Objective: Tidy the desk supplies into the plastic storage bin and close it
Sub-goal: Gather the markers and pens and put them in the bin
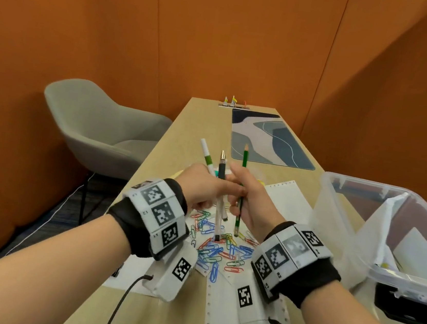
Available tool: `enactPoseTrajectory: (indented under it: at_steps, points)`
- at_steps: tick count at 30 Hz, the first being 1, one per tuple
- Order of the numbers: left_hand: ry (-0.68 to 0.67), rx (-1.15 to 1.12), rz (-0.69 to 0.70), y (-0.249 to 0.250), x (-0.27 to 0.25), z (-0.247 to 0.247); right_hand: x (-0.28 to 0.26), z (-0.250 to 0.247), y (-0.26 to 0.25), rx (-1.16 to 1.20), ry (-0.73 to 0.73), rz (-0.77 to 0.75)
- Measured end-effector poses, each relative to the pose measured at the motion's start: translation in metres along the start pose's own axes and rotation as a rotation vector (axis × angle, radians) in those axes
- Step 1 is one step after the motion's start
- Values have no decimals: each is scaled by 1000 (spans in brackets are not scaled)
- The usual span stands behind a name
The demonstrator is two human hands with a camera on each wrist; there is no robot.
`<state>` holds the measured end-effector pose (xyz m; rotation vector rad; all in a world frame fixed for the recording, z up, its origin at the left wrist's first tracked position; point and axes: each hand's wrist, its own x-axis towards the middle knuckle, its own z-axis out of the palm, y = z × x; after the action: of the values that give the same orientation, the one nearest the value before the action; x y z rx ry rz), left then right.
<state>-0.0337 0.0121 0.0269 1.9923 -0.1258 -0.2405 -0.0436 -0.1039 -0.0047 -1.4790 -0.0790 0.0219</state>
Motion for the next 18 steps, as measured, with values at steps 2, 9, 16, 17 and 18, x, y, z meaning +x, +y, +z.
enactPoseTrajectory:
  at_steps: [2, 9, 16, 17, 18]
  points:
    - [31, 6, -4, 2, 0, 7, -2, 2, 0, 39, -83, -7]
    - [-129, -15, 55, 5, 4, 4, -11, -15, -3, -61, -318, 89]
    - [20, -280, 82, 3, 11, 0, -8, -10, 1, 19, -268, 113]
    - [57, -304, 86, 3, 13, -1, -8, -10, 1, 44, -266, 115]
    - [96, -318, 89, 5, 14, -3, -8, -10, 1, 65, -266, 120]
